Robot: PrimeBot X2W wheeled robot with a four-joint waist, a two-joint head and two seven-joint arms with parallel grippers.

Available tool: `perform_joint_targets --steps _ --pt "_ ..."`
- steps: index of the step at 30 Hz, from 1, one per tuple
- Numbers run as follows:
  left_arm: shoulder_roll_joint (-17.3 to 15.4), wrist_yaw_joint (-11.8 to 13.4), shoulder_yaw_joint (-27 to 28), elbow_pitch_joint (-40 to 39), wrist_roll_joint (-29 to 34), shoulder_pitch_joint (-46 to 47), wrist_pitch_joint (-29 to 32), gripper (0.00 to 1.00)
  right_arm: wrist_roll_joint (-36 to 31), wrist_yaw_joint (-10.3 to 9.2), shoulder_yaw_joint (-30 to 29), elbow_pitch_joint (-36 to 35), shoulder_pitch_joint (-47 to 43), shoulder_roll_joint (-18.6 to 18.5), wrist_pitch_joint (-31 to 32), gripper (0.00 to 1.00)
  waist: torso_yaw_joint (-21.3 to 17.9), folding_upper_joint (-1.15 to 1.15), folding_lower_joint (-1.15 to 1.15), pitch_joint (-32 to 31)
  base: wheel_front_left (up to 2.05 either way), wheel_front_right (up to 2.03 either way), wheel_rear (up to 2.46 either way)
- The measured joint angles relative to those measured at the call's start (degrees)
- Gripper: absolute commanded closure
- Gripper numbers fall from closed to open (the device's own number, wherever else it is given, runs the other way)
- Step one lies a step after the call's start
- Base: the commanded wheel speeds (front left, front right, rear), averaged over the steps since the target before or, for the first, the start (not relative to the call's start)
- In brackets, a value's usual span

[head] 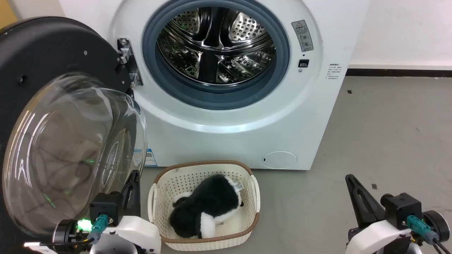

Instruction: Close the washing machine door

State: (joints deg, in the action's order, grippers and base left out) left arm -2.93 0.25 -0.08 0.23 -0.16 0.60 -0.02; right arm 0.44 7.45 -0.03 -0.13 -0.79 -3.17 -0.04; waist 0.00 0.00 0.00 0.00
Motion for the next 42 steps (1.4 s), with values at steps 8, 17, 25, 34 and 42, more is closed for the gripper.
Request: perform_joint_targets --steps 8,17,25,34,42 --pt "0.0 0.0 0.0 0.0 0.0 0.0 0.0 1.0 0.0 -0.01 0.0 0.0 0.0 0.0 0.0 1.0 0.0 0.0 0.0 0.0 0.0 0.0 0.0" --pt "0.0 0.0 0.0 0.0 0.0 0.0 0.0 1.0 0.0 0.0 0.0 0.0 0.0 0.0 0.0 1.0 0.0 0.0 0.0 0.0 0.0 0.0 0.0" --pt "0.0 0.0 0.0 0.0 0.0 0.0 0.0 1.0 0.0 0.0 0.0 0.0 0.0 0.0 0.0 1.0 0.0 0.0 0.0 0.0 0.0 0.0 0.0" --pt "0.0 0.2 -0.1 0.1 0.0 0.0 0.0 0.0 0.1 -0.01 -0.1 0.0 0.0 0.0 -0.1 0.0 0.0 0.0 0.0 0.0 0.0 0.0 0.0" --pt "0.0 1.7 -0.7 0.0 0.0 0.0 -0.9 0.0 0.8 -0.01 -0.5 0.0 0.0 0.0 -0.9 0.0 0.1 0.0 0.0 0.2 0.0 0.0 0.0"
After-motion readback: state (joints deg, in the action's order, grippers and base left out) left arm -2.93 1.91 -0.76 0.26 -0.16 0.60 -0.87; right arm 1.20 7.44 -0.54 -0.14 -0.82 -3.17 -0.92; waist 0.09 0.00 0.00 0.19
